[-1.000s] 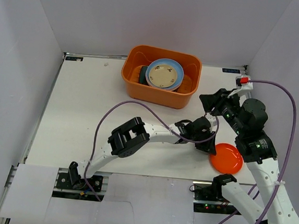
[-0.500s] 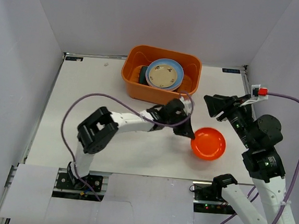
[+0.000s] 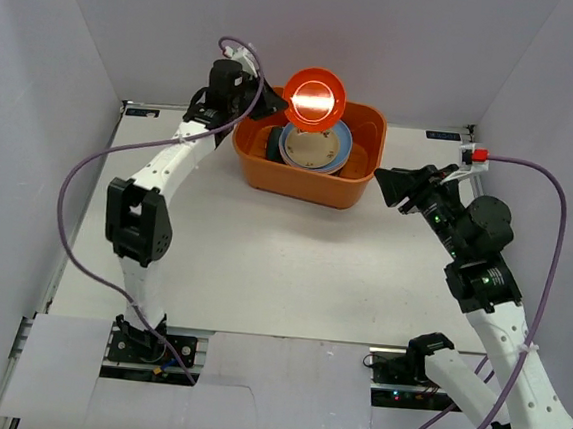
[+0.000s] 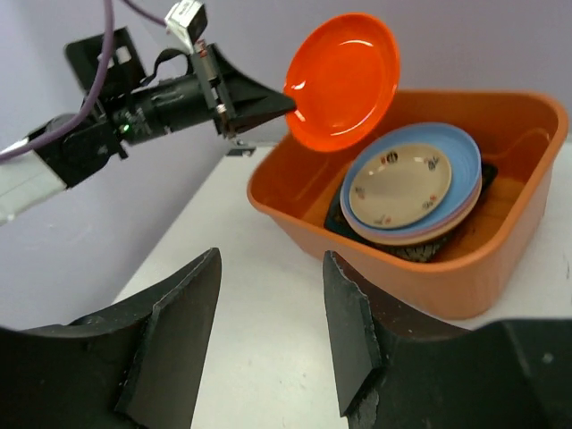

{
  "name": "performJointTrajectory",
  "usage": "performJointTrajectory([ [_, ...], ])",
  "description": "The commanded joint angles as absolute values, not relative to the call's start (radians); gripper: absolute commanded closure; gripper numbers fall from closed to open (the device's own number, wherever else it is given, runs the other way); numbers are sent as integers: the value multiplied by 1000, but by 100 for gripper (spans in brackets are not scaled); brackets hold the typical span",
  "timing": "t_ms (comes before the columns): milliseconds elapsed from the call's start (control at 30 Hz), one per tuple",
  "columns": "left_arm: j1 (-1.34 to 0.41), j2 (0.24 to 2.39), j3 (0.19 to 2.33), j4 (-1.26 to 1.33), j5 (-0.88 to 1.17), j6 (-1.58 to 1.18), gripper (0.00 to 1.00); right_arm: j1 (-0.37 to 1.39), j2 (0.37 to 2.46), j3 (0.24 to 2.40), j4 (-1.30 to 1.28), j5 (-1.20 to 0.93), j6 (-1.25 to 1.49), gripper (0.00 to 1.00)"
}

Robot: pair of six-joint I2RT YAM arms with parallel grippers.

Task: Place the plates into the plastic bin on the countertop

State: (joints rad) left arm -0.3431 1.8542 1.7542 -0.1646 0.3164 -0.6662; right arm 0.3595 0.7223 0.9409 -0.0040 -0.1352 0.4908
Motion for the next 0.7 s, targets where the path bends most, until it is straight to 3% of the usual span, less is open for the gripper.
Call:
performJointTrajectory([
  [0, -331, 2031, 1897, -360, 311, -575, 100, 357, 739, 925, 18, -164, 496, 45],
  [267, -325, 2215, 2059, -396, 365, -569, 100, 359, 790, 930, 2, -143, 465, 44],
  [367, -325, 2215, 2057, -396, 350, -548, 72, 359, 810, 923, 2, -155, 479, 45],
  [400, -325, 2209, 2056, -397, 348, -542, 49, 362, 814, 920, 8, -159, 483, 44],
  [467, -325, 2195, 2052, -396, 347, -534, 22, 365, 831, 917, 18, -166, 497, 44],
  [500, -325, 2186, 2051, -391, 344, -531, 2, 367, 834, 916, 29, -167, 502, 44],
  [667, -327, 2065, 2022, -339, 328, -517, 2, 383, 870, 923, 40, -161, 505, 39],
])
